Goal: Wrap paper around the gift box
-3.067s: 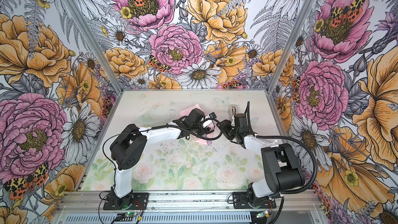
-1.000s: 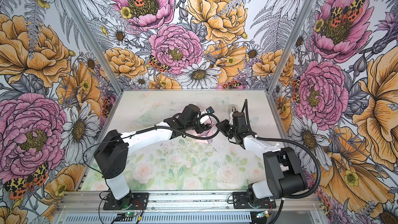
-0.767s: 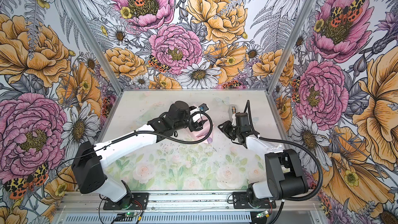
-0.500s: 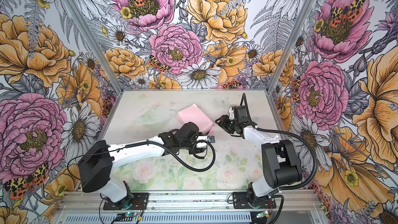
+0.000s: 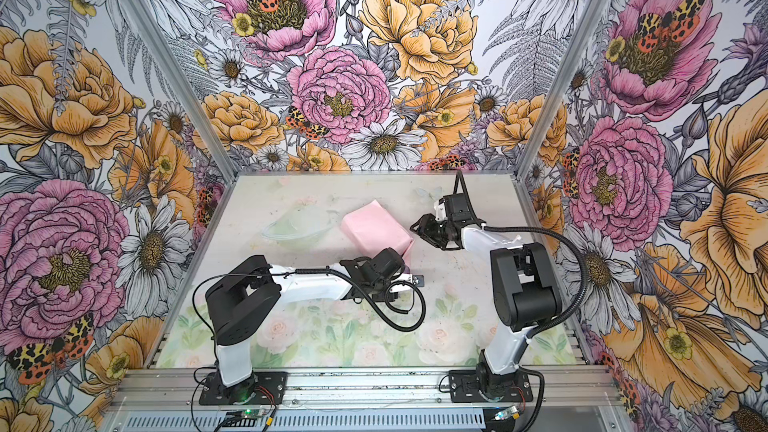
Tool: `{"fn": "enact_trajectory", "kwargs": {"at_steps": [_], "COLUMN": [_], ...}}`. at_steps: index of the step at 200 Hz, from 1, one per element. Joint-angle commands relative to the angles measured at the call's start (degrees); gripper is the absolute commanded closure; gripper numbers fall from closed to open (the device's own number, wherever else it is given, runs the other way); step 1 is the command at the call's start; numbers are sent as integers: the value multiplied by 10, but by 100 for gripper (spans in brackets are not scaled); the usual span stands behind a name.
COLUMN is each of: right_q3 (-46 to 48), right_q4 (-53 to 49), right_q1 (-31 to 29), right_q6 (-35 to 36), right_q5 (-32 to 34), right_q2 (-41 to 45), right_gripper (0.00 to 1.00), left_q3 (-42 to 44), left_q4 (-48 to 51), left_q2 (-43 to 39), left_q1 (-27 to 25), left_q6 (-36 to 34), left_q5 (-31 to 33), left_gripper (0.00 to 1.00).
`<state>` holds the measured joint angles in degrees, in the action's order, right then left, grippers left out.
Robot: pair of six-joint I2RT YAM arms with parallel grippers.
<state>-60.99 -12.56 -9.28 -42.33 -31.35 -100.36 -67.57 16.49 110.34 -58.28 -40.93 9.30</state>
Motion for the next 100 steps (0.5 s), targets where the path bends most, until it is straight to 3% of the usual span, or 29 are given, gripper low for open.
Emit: {"fn": "enact_trajectory", "kwargs": {"at_steps": [1,100], "right_q3": [-17,-4], "right_q4": [-4,-4], "right_q1": [2,5], "right_q6": [16,21], "right_q5": [-9,-15], "right_q2": [-12,-8], "right_gripper": [48,48], "left_q3": [-19,-39], "left_q4": [-28,-53], "left_q2": [14,60], "left_q1": [-3,4], "left_q6": [3,20], "left_q5": [48,65], "left_gripper": [55,64]}}
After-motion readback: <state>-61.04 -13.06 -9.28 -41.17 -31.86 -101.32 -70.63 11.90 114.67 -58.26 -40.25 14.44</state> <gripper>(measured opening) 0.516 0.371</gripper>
